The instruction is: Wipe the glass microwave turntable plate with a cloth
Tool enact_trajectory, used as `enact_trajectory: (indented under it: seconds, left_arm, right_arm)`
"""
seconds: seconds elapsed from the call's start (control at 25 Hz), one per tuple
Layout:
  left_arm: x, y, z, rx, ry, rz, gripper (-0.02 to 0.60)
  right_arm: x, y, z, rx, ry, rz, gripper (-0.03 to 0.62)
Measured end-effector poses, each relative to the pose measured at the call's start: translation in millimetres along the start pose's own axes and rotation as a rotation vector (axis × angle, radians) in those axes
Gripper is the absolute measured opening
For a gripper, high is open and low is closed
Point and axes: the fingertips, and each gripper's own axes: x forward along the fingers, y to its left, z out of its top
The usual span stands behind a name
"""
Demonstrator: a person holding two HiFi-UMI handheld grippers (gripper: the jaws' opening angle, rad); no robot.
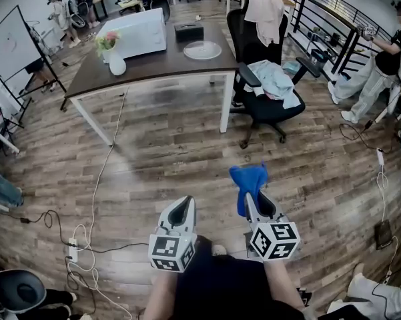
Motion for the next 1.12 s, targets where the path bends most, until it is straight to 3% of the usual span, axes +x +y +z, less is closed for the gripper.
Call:
enact_trajectory:
  seconds: [0.56,1.12]
  left_arm:
    - [16,9,-10,-0.031,0.031,0.035,0.005]
    - [119,53,31,-0.04,0.024,0.012,0.005]
  right_arm:
    - [20,-8,-8,0.049,0.048,0.022,0.081]
    - [113,-33,35,0.08,0.065,0.035,0.081]
